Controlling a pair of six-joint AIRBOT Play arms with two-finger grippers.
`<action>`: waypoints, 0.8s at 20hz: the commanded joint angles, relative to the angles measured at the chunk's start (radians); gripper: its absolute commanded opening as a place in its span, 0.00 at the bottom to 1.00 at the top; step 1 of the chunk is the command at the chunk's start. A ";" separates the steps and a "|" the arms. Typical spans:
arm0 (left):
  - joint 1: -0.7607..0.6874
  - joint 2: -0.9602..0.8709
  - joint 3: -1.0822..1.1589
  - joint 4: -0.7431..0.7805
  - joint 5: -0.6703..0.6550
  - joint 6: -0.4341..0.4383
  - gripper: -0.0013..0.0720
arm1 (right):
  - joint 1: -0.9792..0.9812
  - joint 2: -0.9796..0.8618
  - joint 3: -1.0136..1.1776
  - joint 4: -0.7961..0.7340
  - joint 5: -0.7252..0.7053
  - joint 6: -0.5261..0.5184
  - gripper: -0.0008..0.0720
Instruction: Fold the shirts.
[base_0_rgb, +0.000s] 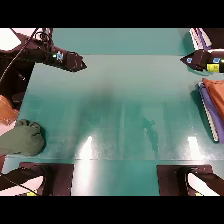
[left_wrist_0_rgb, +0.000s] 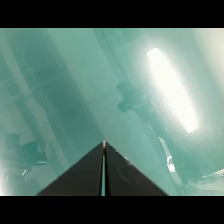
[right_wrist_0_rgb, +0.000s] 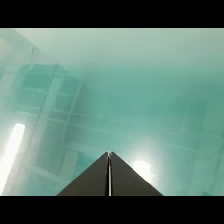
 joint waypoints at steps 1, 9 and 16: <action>0.000 0.001 0.000 0.000 0.000 0.000 0.06 | -0.003 0.000 0.001 0.002 0.000 0.000 0.04; 0.000 0.001 0.000 0.000 0.061 0.000 0.06 | -0.003 -0.001 0.001 0.001 0.000 0.000 0.04; 0.000 0.001 0.001 0.000 0.330 0.000 0.06 | -0.003 -0.001 0.001 0.001 0.012 0.000 0.04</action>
